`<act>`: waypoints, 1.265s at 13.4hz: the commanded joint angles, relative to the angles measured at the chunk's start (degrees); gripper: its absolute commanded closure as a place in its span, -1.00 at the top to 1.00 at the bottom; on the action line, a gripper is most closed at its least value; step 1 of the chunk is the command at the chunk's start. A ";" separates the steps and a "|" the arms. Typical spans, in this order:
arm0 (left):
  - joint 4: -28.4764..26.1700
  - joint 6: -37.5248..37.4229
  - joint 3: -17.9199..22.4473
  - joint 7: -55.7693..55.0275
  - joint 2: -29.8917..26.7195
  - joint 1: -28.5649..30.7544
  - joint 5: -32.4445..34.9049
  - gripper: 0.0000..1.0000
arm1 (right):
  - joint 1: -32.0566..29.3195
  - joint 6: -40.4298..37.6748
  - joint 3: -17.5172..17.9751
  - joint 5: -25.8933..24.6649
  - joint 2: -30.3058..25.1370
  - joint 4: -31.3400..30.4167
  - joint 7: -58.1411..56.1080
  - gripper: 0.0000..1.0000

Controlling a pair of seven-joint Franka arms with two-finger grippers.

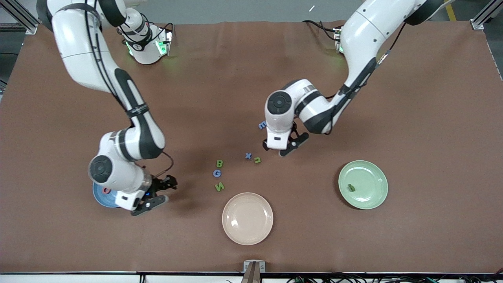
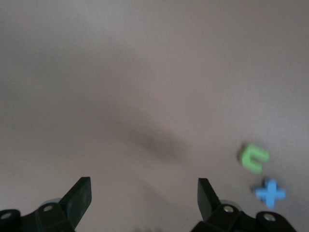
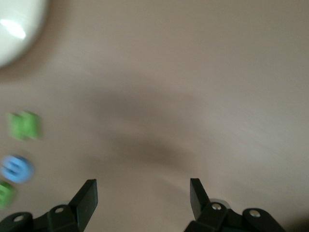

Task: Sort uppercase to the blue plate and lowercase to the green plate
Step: 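Move both grippers back over the letters in the middle, then grasp the blue E with the left gripper while the right gripper grasps N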

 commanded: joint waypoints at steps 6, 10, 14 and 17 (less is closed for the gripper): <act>-7.07 8.88 0.33 -9.66 -0.28 -5.09 2.47 0.63 | 12.35 20.75 -0.93 2.37 6.50 -0.74 3.60 0.73; -7.07 9.76 0.51 -10.01 0.68 -5.27 3.79 0.40 | 13.42 21.12 -1.02 2.28 7.22 -1.09 6.32 0.73; -6.98 10.54 0.60 -10.10 1.83 -5.09 4.86 0.31 | 14.04 21.21 -1.37 1.84 7.30 -2.14 8.01 0.70; -6.98 12.13 0.51 -10.10 2.44 -5.27 4.85 0.30 | 13.69 21.21 -1.46 0.97 7.22 -2.23 7.74 0.65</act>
